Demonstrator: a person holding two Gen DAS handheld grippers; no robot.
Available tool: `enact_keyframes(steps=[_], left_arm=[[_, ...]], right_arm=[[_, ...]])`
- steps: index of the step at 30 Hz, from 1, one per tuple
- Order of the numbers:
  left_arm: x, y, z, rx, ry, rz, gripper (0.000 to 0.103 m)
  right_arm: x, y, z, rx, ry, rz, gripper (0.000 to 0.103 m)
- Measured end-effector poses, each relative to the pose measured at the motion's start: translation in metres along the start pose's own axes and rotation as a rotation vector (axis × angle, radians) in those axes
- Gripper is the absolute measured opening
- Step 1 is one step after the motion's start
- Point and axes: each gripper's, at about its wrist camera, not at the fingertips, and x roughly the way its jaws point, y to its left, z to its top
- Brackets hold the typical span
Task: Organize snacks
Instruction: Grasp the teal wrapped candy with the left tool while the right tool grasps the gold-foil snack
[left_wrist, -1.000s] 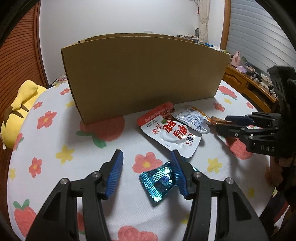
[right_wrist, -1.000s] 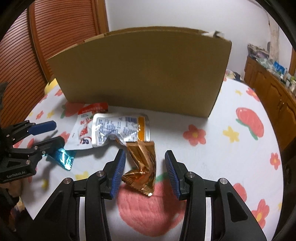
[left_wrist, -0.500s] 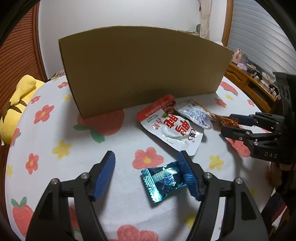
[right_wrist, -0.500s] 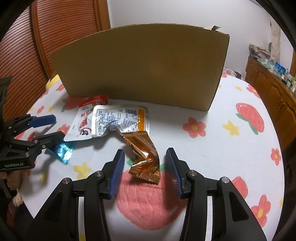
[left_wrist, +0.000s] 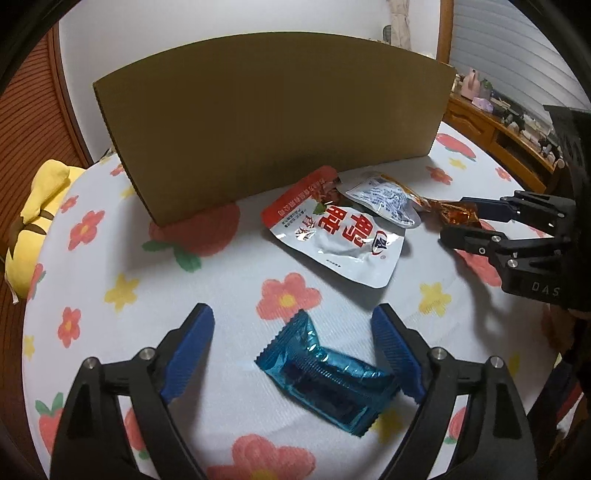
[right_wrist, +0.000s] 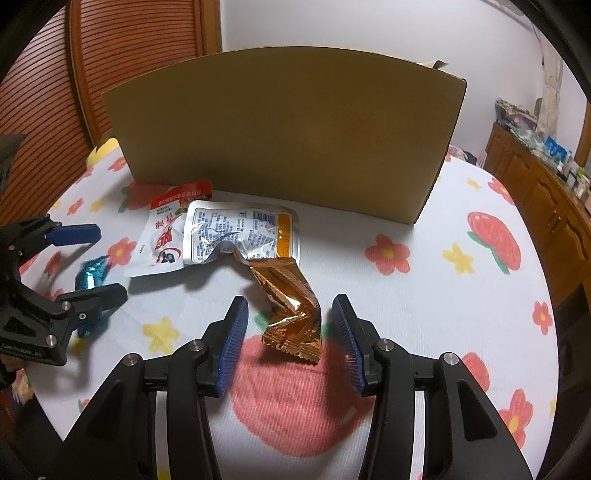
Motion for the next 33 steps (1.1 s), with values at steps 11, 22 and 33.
enact_keyframes(steps=[11, 22, 33], left_arm=[[-0.02, 0.0, -0.014, -0.017, 0.001, -0.072, 0.088], [-0.029, -0.001, -0.019, -0.056, -0.034, -0.086, 0.061], [-0.025, -0.007, -0.022, -0.045, -0.029, -0.038, 0.042]], right_arm=[[0.001, 0.001, 0.0, -0.001, 0.002, -0.003, 0.048], [0.001, 0.001, 0.0, -0.001, 0.002, -0.003, 0.048], [0.001, 0.001, 0.0, -0.001, 0.002, -0.003, 0.048]])
